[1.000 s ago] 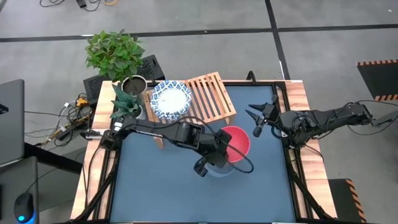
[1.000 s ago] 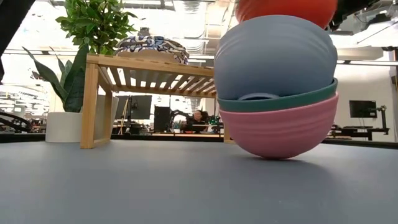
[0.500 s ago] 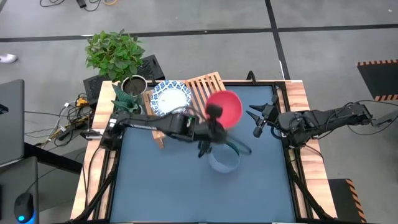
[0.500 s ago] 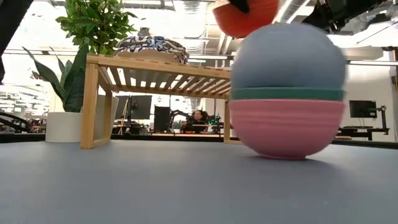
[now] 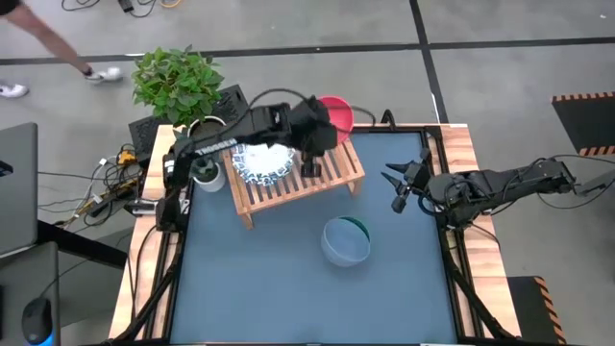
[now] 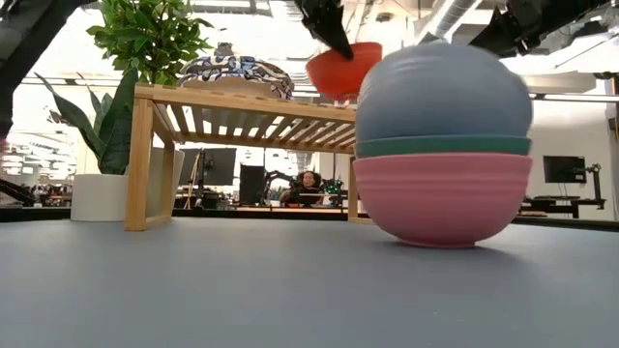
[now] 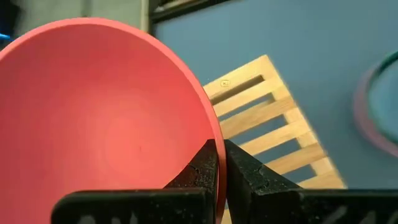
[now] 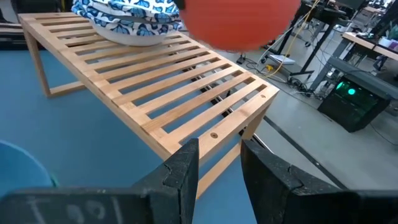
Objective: Place and stack bowls onto a shelf
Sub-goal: Put the orange bowl on the shelf
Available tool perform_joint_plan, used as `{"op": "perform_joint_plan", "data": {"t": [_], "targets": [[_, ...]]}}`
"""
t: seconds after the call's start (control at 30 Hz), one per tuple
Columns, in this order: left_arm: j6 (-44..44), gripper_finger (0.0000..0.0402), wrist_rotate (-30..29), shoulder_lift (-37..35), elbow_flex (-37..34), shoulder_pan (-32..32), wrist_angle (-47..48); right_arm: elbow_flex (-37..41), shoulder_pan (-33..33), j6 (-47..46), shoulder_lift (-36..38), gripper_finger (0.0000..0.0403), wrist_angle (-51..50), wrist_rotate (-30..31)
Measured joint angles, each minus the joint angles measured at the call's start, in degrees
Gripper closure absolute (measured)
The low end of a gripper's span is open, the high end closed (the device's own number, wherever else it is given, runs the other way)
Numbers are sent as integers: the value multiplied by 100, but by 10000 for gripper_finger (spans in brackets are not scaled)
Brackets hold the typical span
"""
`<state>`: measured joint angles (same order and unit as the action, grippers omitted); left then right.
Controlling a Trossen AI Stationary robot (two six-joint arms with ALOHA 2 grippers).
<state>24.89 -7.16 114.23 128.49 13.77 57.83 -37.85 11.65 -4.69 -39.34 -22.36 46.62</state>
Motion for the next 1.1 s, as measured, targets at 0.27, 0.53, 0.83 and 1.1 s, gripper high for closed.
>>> {"op": "perform_joint_plan", "data": {"t": [0.27, 0.53, 0.83, 1.1], "targets": [[-325, 401, 909, 20, -2, 381, 83, 0, -203, 4, -1, 258, 3, -1], [-327, 401, 1143, 20, -11, 342, 126, 0, -319, 15, -1, 258, 5, -7], [-357, 401, 1127, 93, -3, 414, 266, 0, -318, 14, -1, 258, 7, -25], [-206, 401, 954, 408, 4, 370, 343, -2, -321, 7, -1, 258, -4, -25]]}}
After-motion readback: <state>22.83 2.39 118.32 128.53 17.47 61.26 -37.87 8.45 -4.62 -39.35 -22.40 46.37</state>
